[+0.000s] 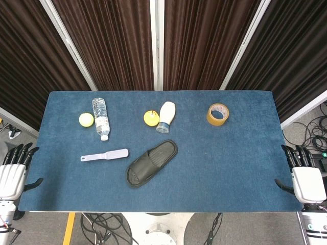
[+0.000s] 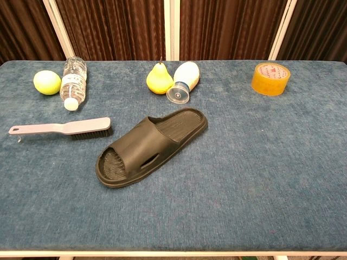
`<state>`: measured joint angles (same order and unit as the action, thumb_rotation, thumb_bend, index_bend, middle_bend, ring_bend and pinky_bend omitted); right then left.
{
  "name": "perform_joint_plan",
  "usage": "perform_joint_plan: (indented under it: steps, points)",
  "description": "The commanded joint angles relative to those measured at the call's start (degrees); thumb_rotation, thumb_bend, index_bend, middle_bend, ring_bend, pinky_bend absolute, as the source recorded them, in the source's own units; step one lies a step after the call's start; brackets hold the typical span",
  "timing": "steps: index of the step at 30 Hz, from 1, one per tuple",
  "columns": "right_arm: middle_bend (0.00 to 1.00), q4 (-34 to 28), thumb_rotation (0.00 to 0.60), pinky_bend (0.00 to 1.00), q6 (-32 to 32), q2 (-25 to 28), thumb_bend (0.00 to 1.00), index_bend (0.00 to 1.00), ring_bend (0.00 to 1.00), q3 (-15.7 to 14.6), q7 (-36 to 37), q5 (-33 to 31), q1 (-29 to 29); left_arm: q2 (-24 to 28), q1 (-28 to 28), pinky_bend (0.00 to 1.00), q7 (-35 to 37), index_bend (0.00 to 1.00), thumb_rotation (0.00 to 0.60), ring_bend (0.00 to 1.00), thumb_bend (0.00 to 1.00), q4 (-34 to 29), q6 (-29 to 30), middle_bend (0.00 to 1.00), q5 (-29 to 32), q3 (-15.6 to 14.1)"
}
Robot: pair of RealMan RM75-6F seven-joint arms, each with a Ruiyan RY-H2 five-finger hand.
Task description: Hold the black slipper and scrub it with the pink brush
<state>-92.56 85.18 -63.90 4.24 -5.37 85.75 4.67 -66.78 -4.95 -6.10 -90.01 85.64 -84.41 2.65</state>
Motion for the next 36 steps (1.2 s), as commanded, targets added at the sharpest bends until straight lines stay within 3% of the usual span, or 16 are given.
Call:
perform_joint_plan:
  steps: [1, 7, 13, 22, 29, 36]
  points:
    - [0.12, -0.14, 0.6, 0.01, 0.02, 0.13, 0.03, 0.03, 0.0, -0.02, 0.4, 0.14, 0.01, -0.35, 0.21, 0.12, 0.08, 0.2, 0.6, 0.09, 0.09, 0.1, 0.32, 0.19, 0.04, 0.0]
    - [0.12, -0.24, 0.6, 0.01, -0.07, 0.65, 0.03, 0.03, 0.0, -0.19, 1.54, 0.71, 0.11, 0.0, -0.38, 0.12, 0.65, 0.21, 0.6, 0.09, 0.09, -0.6, -1.19, 0.19, 0.67, 0.16]
    - [0.12, -0.32, 0.6, 0.01, 0.15, 1.67, 0.03, 0.03, 0.0, 0.49, 1.53, 1.88, 1.01, 0.82, -4.34, 0.16, 5.35, 0.22, 0.6, 0.13, 0.09, -2.04, -6.5, 0.23, 2.83, 3.0]
    - [0.12, -1.23, 0.6, 0.01, -0.31, 3.48, 0.03, 0.03, 0.0, 2.02, 0.34, 1.95, 2.64, -0.33, -15.81, 0.29, 8.31, 0.34, 0.6, 0.24, 0.11, -1.57, -22.96, 0.34, 8.29, 7.55]
    - [0.12, -1.23, 0.6, 0.01, -0.42, 3.93, 0.03, 0.03, 0.0, 2.12, 0.82, 1.05, 2.57, -4.42, -24.29, 0.35, 2.85, 0.33, 0.6, 0.28, 0.13, -0.13, -36.27, 0.37, 16.16, 7.92]
    - [0.12, -0.56, 0.6, 0.01, -0.67, 3.91, 0.03, 0.03, 0.0, 1.95, 1.99, 0.32, 2.38, -8.81, -29.07, 0.35, -7.46, 0.32, 0.6, 0.28, 0.13, 1.54, -40.99, 0.37, 28.33, 6.26]
